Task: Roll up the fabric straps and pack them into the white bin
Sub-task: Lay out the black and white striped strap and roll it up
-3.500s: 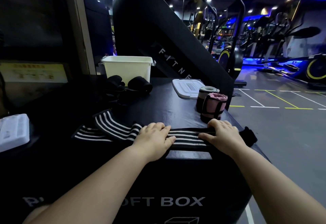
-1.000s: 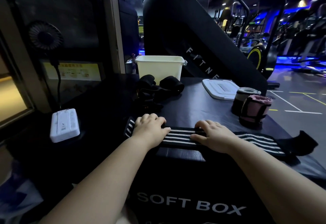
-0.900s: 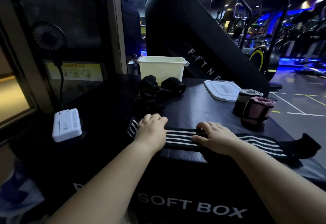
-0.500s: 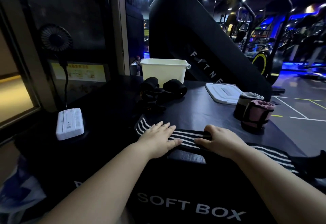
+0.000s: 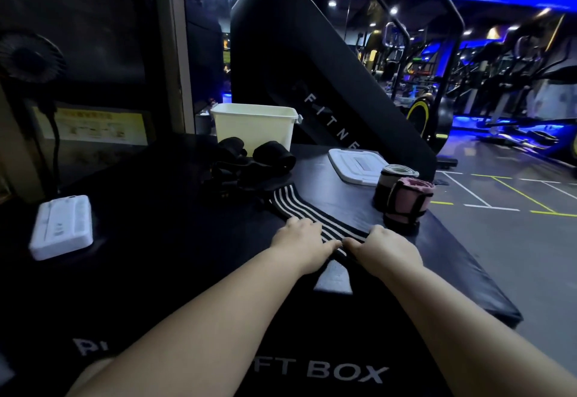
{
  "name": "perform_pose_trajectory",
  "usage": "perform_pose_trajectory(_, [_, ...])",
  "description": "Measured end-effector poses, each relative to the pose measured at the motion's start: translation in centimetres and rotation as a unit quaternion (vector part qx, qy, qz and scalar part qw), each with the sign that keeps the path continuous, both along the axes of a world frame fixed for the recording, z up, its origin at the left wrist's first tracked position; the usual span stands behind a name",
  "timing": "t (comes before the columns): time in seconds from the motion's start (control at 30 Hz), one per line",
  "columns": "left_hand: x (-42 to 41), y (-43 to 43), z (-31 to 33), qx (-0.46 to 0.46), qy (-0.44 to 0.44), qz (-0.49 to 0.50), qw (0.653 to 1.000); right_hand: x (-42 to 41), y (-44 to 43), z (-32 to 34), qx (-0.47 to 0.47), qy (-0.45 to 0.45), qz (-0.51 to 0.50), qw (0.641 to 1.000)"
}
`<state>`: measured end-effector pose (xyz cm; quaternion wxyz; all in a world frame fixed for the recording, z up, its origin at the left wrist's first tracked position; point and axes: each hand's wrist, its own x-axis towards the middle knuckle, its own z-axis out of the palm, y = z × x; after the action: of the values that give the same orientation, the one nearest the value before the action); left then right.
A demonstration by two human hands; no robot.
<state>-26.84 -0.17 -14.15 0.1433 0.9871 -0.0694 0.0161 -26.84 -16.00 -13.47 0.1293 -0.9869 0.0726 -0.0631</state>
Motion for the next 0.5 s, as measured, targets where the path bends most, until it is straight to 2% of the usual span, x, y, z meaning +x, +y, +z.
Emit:
perform_pose_trajectory(0.23, [1.6,-0.2,0.4,0.040,0.026,-0.055,0.997,1.6,-2.2,2.9,0.063,0.145,0.085,0.984])
perform_pose_trajectory(0.37, [2.3,0.0,0.6,0.028,0.047,-0.064,0.996,2.2,-2.8,2.7,0.027,0.113,0.109,0.987])
perform_pose_trajectory(0.5, [2.2,0.2,0.7,0.020,0.005,-0.043,0.999,2.8,-2.8,2.0,0.029,0.080,0.119,0.989])
